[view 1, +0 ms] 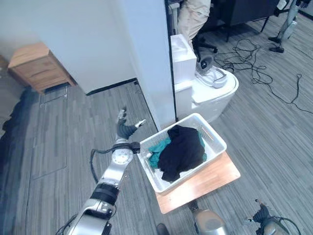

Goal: Tidy up the quilt and then pick up the clothes from the bed and put them into the laundry hamper.

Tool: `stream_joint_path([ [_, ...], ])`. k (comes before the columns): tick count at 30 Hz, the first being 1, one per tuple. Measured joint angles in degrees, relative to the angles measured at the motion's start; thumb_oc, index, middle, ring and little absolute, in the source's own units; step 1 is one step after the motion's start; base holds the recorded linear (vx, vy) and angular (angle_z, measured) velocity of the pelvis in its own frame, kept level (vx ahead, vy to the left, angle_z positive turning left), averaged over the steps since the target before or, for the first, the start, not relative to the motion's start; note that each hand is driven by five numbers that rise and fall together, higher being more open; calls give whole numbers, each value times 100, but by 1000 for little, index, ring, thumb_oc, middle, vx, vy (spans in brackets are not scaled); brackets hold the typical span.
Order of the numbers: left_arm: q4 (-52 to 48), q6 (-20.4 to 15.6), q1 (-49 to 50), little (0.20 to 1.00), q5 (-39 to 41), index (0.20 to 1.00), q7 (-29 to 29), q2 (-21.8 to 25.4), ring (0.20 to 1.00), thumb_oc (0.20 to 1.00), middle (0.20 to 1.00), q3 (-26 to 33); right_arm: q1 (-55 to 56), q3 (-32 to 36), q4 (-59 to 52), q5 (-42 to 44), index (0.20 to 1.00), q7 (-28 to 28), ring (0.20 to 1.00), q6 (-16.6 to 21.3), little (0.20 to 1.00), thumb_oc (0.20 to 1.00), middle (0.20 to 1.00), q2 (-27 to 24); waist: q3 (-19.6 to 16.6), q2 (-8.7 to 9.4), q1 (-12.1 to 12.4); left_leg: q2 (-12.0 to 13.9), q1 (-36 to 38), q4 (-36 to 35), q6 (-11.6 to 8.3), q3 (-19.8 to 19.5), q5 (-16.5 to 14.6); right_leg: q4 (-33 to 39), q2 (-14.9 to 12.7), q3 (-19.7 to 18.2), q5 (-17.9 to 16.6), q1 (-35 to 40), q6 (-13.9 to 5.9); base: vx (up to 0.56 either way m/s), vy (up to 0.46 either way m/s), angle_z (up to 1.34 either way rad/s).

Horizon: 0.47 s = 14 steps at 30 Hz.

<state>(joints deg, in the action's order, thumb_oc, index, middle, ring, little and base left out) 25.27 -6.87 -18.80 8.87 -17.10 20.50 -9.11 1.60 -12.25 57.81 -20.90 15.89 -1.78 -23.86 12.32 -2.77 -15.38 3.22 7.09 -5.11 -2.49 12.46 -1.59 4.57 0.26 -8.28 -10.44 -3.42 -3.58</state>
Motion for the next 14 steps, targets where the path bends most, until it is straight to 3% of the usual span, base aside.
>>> stream_joint_path([
  [4, 498, -20, 790, 1000, 234, 1000, 24, -189, 1000, 1000, 1000, 395, -51, 232, 519, 368, 1000, -79, 1000, -29, 1000, 1000, 1000, 162, -64, -4, 155, 1, 11, 0, 0, -200, 17, 1, -27, 168, 39, 102, 53, 2, 8, 24],
  [5, 1161, -34, 958, 1000, 209, 1000, 130, -161, 1000, 1000, 1000, 381, -147, 286, 647, 418, 1000, -137, 1000, -70, 1000, 1000, 1000, 196, -71, -5, 154, 4, 36, 1, 4, -224, 21, 2, -32, 203, 45, 131, 61, 10, 8, 16],
  [9, 3281, 498, 1564, 1000, -313, 1000, 374, -225, 1000, 1000, 1000, 221, -264, 280, 655, 615, 1000, -251, 1000, -69, 1000, 1000, 1000, 238, -79, 13, 190, 7, 31, 0, -1, -259, 12, 5, -40, 239, 56, 155, 79, 4, 16, 7],
  [14, 4683, 707, 2083, 1000, -816, 1000, 477, -585, 1000, 1000, 1000, 124, -310, 204, 787, 632, 1000, -371, 1000, -69, 1000, 1000, 1000, 284, -186, -3, 405, 3, 7, 0, 26, -375, 5, 3, -53, 318, 75, 176, 106, -7, 9, 9],
])
